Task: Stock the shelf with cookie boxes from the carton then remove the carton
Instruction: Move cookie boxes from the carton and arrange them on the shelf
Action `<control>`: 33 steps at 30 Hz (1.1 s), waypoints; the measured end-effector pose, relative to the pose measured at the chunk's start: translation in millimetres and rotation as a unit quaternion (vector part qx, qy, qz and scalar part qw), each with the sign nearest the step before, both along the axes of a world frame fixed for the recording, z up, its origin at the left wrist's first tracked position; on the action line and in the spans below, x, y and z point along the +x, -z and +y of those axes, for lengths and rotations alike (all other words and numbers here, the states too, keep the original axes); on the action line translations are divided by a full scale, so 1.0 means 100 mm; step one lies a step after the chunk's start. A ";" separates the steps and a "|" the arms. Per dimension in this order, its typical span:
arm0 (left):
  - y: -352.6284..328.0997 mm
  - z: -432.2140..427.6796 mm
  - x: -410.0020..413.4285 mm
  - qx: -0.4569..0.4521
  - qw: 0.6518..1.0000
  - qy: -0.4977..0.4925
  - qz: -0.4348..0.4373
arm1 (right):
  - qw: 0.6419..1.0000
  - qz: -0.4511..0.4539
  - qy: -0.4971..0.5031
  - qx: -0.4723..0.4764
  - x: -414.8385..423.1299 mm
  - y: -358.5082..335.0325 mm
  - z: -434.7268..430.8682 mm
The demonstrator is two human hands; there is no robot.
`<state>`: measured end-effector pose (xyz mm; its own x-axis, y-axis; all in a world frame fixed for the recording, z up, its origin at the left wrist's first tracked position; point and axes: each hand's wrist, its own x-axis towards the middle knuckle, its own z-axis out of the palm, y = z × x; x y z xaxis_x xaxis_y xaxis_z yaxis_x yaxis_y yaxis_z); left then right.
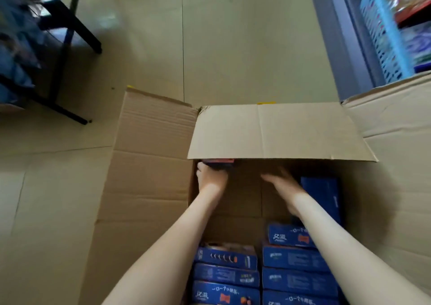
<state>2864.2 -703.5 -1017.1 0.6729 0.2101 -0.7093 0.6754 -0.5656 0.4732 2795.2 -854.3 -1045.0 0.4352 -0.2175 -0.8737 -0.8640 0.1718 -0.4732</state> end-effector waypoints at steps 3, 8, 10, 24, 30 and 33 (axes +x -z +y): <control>0.18 -0.06 0.19 -0.032 0.996 0.053 -0.062 | 0.999 -0.040 -0.001 0.026 0.22 0.19 -0.02; 0.50 -0.06 0.09 -0.125 0.991 0.023 -0.047 | 0.987 -0.102 0.091 0.084 0.59 0.47 0.40; 0.45 -0.06 0.04 -0.186 0.981 -0.025 -0.039 | 0.990 -0.102 0.093 0.042 0.64 0.54 0.45; -1.04 0.04 -0.96 -0.015 0.998 0.029 0.062 | 0.994 -0.018 -0.032 -0.104 -0.46 -0.99 0.64; -3.04 0.08 -1.21 0.041 0.998 0.040 0.029 | 0.999 -0.035 -0.005 -0.040 -0.91 -3.00 0.59; -4.12 -0.09 -1.09 0.023 0.999 0.018 -0.025 | 0.993 -0.093 0.032 -0.070 -0.92 -4.08 0.55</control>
